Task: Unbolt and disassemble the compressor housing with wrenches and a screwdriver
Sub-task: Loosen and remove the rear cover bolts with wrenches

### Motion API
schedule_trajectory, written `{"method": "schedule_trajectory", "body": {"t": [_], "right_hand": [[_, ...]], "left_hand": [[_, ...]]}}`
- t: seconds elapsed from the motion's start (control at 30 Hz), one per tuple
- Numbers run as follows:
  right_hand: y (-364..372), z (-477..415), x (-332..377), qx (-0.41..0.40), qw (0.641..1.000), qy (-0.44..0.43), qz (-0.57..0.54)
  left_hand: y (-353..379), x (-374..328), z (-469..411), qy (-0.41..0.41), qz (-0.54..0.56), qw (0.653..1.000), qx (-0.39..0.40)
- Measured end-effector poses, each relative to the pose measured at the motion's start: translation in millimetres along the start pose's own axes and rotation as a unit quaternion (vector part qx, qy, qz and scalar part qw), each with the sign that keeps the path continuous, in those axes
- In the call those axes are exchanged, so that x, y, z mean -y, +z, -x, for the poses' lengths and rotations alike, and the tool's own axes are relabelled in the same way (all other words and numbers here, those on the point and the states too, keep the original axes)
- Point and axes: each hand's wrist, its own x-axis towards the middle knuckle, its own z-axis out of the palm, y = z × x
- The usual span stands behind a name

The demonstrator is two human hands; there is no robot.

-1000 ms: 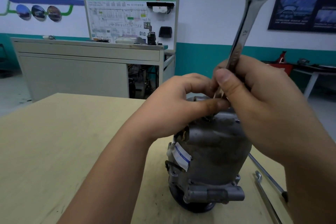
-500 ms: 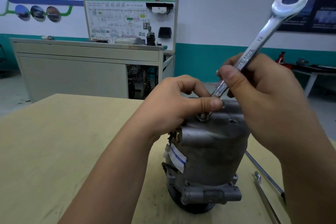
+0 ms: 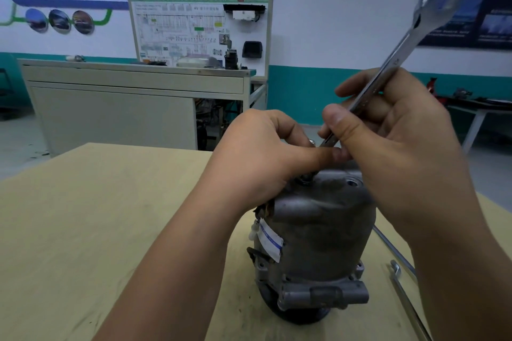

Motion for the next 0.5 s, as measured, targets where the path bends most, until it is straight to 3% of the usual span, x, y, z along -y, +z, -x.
{"method": "schedule_trajectory", "body": {"t": [0.23,0.5], "right_hand": [[-3.1,0.9,-4.8,0.001,0.998,0.008,0.062],[-4.9,-1.6,-5.6,0.046,0.998,0.031,0.041]], "left_hand": [[-7.3,2.7,-2.5,0.036,0.033,0.992,0.12],[-7.9,11.3,-6.8,0.056,0.009,0.992,0.114]]}}
